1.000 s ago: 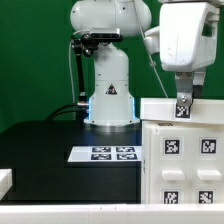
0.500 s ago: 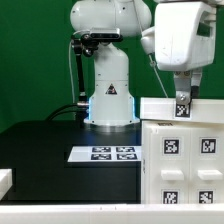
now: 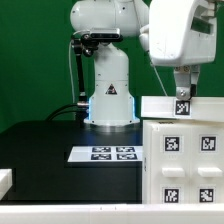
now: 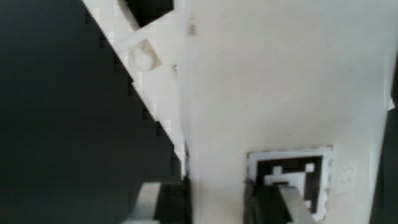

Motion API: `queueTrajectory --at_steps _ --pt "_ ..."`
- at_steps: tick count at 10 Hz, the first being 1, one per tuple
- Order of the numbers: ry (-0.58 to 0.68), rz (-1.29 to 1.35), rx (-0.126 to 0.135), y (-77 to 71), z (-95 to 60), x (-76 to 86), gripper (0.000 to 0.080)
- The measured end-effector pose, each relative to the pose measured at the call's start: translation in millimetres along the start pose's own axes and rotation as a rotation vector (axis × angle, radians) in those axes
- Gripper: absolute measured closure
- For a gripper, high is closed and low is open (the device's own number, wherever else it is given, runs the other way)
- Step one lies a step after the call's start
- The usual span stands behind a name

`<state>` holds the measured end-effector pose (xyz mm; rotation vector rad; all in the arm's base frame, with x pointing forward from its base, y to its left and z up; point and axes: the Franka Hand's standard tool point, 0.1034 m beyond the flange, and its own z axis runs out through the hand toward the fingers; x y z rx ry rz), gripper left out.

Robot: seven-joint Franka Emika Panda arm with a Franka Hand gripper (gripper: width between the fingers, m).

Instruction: Assemble cabinet

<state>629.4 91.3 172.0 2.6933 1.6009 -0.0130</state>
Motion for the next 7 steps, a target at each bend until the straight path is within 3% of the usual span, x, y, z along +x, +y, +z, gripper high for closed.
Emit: queueTrajectory --at_steps 2,7 --pt "-0.023 0.047 0.028 3.8 -0.1 -5.2 0.0672" --pt "-0.05 0.212 0.052 2.7 0.2 -10.5 0.0672"
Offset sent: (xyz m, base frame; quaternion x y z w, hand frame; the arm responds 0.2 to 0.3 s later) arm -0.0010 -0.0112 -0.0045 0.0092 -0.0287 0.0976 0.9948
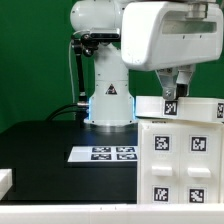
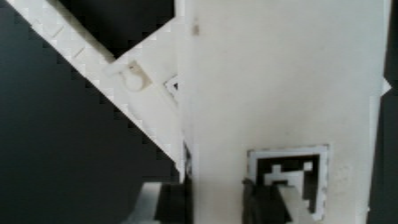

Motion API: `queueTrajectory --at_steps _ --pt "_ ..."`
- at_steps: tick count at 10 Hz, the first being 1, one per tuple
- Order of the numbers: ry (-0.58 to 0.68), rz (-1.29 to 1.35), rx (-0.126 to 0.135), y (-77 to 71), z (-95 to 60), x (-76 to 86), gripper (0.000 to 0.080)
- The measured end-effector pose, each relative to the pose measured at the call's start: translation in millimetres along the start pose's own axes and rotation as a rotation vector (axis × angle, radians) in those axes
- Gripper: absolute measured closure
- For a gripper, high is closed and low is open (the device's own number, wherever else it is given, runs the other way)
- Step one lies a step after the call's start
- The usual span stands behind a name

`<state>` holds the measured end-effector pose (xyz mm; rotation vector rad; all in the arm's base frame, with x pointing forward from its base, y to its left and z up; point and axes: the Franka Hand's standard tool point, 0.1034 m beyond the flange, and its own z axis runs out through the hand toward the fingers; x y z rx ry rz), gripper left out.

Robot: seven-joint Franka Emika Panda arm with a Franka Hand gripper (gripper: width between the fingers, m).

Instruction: Assemble cabinet

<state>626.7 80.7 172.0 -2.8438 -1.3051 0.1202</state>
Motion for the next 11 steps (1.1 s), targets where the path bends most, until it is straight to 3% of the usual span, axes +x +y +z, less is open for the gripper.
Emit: queueTrajectory --at_steps 1,4,5,6,11 --pt "-0.001 0.0 0.001 -0.1 0.5 -0.4 0.0672" --pt "-0.005 0.005 0.005 -0.7 0.9 -1.4 0.0293" --pt "-0.023 0.028 0.021 -3.6 -0.5 -3.4 0.0293" --pt "-0.021 0.037 0.02 -6.1 -0.4 -0.9 0.0176" --pt "0.044 0.036 -0.034 -4.2 6.0 5.1 0.0151"
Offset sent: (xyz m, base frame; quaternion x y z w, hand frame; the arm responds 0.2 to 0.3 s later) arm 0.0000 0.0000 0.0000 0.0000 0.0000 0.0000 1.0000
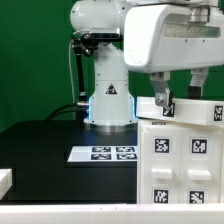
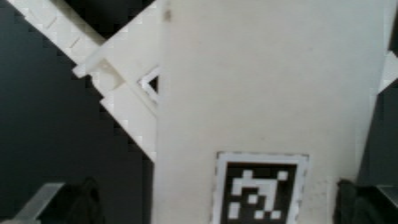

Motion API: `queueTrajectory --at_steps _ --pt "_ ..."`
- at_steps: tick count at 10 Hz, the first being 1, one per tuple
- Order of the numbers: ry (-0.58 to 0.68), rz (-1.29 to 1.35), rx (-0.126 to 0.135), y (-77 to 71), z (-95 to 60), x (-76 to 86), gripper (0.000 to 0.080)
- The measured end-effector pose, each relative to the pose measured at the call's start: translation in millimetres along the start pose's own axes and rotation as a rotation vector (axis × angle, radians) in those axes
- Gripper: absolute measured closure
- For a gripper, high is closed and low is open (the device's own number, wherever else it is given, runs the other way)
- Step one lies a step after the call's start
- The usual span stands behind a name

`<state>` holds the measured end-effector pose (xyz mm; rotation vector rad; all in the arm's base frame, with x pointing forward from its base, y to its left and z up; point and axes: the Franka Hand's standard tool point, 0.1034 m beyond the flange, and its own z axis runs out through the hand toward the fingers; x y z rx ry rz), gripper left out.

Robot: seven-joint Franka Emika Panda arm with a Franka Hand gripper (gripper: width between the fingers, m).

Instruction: Assemble cabinet

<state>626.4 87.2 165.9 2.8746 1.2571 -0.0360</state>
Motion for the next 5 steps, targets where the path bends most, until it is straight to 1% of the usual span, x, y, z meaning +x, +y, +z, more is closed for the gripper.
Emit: queueTrajectory --at_steps 5 --pt "-0.003 0.025 0.003 -3.1 0.2 1.6 0.0151"
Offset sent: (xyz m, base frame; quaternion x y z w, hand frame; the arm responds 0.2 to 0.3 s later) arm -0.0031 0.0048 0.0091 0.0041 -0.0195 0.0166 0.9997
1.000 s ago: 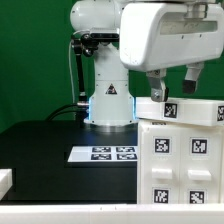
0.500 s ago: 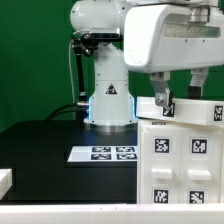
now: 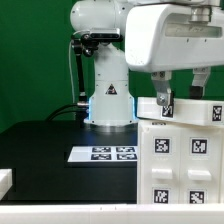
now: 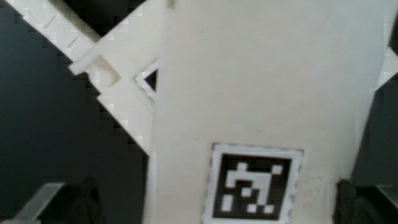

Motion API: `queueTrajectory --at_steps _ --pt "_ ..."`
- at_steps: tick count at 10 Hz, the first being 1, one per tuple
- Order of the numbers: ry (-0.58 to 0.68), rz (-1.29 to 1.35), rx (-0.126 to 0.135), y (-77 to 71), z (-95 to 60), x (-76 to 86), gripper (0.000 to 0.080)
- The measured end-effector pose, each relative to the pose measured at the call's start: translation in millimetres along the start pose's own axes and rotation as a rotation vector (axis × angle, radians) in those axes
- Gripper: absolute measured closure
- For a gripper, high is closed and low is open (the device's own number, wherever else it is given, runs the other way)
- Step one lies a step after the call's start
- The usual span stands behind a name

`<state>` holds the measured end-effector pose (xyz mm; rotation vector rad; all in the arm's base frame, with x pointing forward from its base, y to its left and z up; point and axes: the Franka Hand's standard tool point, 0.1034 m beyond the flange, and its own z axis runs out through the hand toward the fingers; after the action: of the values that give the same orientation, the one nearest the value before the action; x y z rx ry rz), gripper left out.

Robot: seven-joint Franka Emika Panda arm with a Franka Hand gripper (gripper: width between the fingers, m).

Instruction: Assemble cabinet

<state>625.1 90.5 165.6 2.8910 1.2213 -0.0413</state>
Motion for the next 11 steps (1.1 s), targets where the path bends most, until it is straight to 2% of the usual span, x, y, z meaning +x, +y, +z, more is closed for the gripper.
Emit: queueTrajectory --at_steps 11 --pt "0.001 0.017 0.001 -1.8 -0.1 1.3 0.0151"
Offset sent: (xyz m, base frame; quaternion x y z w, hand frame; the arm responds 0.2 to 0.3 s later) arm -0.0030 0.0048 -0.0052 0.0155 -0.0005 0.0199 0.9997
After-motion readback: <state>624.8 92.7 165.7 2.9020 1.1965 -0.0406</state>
